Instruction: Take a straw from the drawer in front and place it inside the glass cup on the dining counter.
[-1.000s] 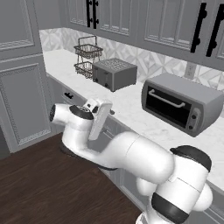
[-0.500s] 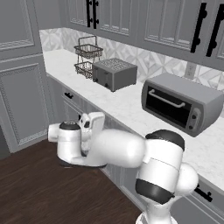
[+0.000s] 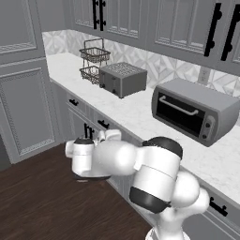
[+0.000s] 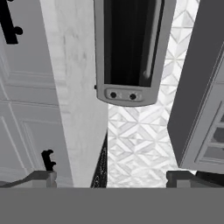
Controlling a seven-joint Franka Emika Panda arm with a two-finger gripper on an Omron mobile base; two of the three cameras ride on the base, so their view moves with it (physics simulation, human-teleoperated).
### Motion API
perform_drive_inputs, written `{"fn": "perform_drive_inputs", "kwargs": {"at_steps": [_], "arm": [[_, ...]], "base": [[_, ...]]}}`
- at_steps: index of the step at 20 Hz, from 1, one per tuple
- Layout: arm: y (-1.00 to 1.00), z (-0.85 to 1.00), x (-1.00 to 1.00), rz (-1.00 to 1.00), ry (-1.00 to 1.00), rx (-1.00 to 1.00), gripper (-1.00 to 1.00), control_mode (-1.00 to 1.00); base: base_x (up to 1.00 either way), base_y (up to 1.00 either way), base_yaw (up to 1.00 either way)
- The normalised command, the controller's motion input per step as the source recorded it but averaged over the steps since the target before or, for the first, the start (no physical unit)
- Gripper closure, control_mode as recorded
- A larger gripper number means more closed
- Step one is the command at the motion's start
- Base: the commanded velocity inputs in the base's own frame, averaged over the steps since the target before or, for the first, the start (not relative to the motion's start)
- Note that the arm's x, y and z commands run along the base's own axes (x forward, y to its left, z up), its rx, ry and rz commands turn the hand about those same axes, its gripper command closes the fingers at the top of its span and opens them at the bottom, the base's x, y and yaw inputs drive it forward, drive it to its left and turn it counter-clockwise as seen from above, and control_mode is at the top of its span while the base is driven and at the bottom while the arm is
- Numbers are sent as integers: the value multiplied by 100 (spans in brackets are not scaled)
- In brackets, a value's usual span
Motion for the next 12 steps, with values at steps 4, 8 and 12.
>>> {"fn": "perform_drive_inputs", "kwargs": {"at_steps": [4,8,12], "arm": [[-73,-37,-5,14,-3,0,-100,-100],[-67,-43,0,29,-2,4,-100,-100],[-51,-40,0,38,-1,9,-100,-100]], "base": [[0,0,0],[0,0,0],[0,0,0]]}}
